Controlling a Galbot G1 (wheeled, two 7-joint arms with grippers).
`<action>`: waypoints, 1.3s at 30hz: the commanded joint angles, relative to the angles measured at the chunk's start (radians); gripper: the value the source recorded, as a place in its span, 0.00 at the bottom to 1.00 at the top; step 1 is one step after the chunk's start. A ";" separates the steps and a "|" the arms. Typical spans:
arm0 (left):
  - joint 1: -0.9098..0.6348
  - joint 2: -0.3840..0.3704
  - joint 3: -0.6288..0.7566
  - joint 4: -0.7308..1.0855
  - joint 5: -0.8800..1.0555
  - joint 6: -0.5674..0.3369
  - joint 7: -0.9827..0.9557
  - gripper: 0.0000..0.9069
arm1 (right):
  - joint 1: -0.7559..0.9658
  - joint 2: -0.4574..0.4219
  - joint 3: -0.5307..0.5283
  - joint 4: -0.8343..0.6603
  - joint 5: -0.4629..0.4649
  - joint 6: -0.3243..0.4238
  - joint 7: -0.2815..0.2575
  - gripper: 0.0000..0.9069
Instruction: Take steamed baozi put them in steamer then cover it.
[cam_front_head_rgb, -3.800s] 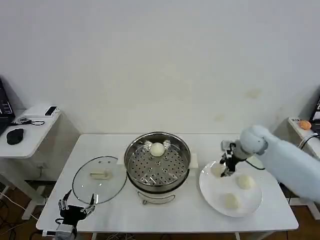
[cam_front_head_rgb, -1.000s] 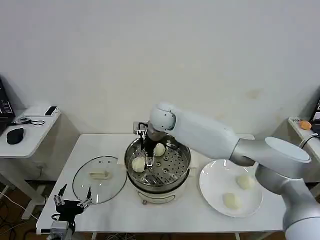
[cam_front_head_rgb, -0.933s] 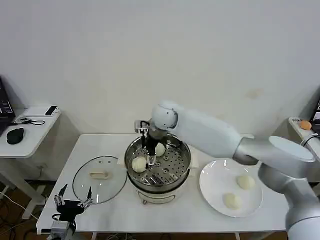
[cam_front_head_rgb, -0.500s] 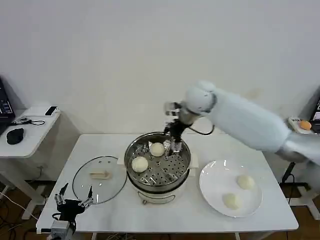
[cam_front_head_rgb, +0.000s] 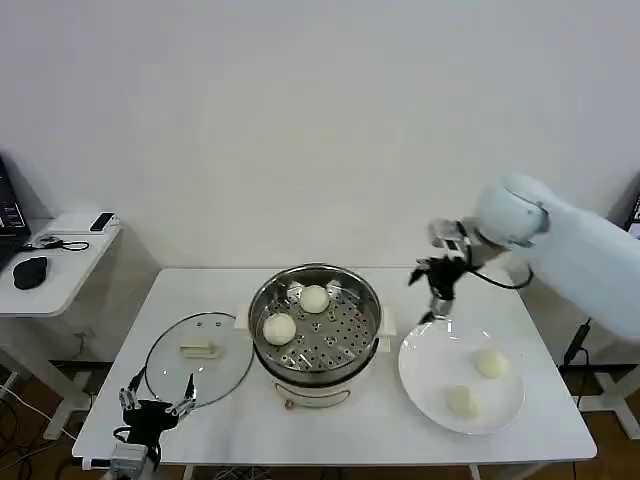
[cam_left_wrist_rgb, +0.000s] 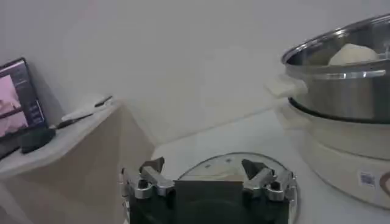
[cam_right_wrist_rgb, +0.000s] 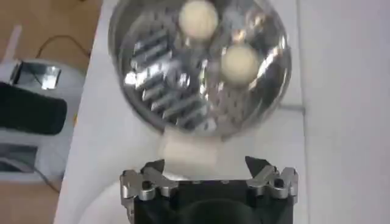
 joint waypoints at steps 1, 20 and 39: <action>0.001 -0.005 0.012 -0.001 0.003 0.000 0.000 1.00 | -0.164 -0.123 0.058 0.049 -0.093 0.038 -0.014 1.00; 0.007 -0.003 0.013 0.017 0.011 0.000 0.000 1.00 | -0.245 -0.069 -0.004 0.003 -0.201 0.054 0.005 1.00; 0.002 0.003 0.000 0.036 0.011 0.000 0.000 1.00 | -0.332 -0.051 0.026 -0.006 -0.254 0.050 0.014 1.00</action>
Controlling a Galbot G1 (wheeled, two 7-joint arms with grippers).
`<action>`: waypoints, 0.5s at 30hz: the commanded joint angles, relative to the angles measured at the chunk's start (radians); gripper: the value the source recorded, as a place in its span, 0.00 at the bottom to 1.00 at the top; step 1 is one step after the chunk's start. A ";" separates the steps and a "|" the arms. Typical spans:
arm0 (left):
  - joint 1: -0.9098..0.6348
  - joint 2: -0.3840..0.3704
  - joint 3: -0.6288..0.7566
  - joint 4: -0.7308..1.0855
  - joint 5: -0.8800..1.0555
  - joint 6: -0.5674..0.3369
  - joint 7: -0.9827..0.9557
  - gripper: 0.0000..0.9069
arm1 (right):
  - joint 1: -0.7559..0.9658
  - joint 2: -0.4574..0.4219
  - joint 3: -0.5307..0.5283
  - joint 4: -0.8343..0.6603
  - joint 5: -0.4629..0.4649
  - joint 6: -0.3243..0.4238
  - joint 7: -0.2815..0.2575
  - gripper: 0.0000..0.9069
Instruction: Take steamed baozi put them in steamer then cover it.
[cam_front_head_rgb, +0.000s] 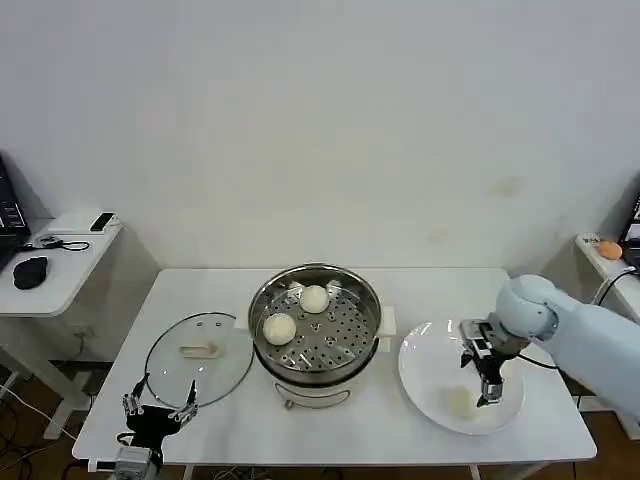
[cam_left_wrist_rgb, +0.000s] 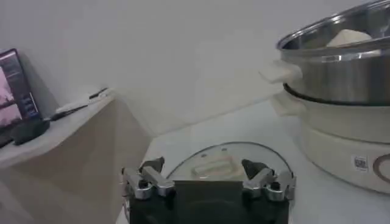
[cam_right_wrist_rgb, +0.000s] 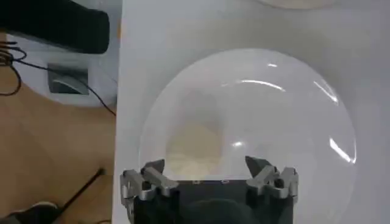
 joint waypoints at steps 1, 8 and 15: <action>0.000 0.001 -0.001 0.003 0.001 0.000 0.000 1.00 | -0.033 0.002 0.006 -0.003 -0.021 0.001 0.001 1.00; 0.000 -0.001 0.001 0.008 0.002 -0.001 -0.001 1.00 | -0.049 0.016 0.008 -0.020 -0.033 0.003 0.003 1.00; 0.000 -0.001 0.001 0.021 0.005 -0.002 -0.003 1.00 | -0.063 0.029 0.010 -0.029 -0.037 0.004 0.008 1.00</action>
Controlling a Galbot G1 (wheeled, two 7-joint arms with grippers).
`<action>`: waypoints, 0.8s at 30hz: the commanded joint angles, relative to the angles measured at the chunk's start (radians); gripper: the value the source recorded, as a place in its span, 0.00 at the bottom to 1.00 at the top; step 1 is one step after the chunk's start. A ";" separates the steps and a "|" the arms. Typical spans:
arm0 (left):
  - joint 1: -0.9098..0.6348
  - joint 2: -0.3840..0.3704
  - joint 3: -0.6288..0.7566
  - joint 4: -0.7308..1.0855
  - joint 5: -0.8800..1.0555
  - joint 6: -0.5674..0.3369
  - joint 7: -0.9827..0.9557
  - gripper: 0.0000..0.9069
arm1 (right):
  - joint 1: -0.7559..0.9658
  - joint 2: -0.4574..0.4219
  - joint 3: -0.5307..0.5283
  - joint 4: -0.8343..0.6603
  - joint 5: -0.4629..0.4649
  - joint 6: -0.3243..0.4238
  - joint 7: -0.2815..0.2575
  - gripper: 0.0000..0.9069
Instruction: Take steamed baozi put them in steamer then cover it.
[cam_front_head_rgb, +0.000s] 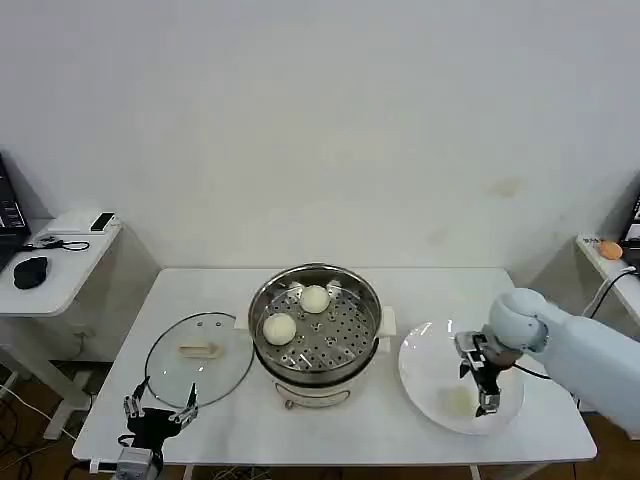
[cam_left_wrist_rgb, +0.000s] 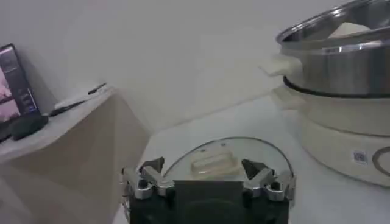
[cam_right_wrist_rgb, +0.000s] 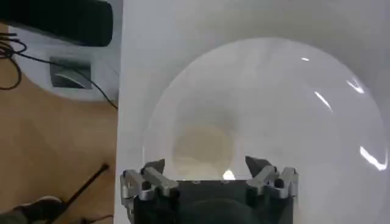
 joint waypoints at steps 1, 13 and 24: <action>0.000 0.000 0.001 0.003 0.001 0.000 0.000 1.00 | -0.014 0.007 0.001 -0.006 -0.009 0.001 0.002 1.00; -0.011 0.005 -0.003 0.022 0.000 -0.001 0.001 1.00 | -0.020 0.027 -0.001 -0.038 -0.010 0.000 0.013 1.00; -0.023 0.009 -0.008 0.041 0.002 -0.001 0.000 1.00 | -0.022 0.056 -0.003 -0.080 -0.025 0.007 0.016 1.00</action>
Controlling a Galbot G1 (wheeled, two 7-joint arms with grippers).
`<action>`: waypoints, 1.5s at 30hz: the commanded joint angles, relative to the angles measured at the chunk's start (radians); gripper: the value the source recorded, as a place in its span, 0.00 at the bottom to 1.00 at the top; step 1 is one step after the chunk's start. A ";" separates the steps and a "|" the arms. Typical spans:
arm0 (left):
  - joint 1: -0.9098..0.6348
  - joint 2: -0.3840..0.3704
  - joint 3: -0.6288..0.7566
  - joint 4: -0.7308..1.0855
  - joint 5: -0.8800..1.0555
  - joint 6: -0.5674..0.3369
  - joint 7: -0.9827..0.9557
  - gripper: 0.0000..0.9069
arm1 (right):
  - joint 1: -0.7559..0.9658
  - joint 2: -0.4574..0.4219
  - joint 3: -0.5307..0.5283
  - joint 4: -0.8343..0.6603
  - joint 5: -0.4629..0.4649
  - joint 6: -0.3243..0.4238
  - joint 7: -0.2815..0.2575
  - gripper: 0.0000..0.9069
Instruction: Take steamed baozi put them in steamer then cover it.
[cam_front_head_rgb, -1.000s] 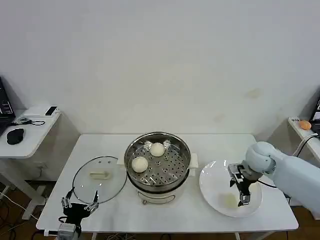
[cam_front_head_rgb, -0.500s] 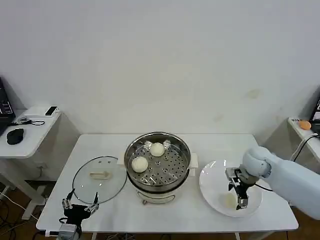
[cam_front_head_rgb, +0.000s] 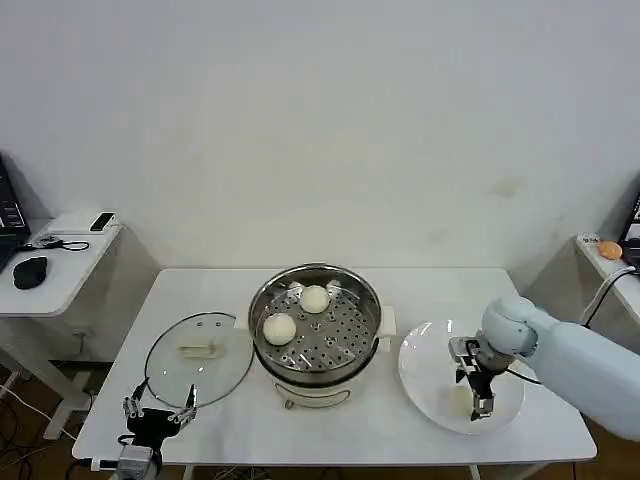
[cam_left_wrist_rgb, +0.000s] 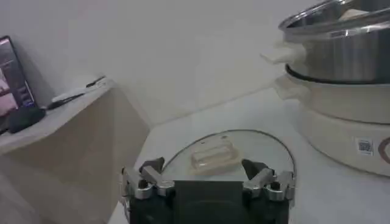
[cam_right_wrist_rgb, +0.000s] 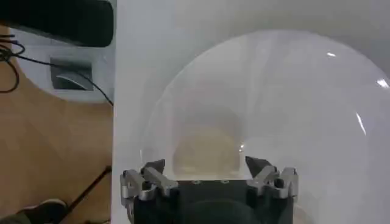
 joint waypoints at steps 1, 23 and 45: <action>-0.003 0.001 -0.002 0.006 0.003 0.000 -0.001 1.00 | -0.002 0.011 -0.001 -0.018 -0.007 0.003 0.000 1.00; -0.016 0.006 -0.001 0.025 0.002 -0.002 -0.001 1.00 | -0.001 0.016 -0.002 -0.033 -0.003 0.000 -0.001 0.76; -0.031 -0.008 0.010 0.029 0.001 0.000 -0.001 1.00 | 0.242 -0.028 0.044 0.068 0.097 0.003 -0.035 0.71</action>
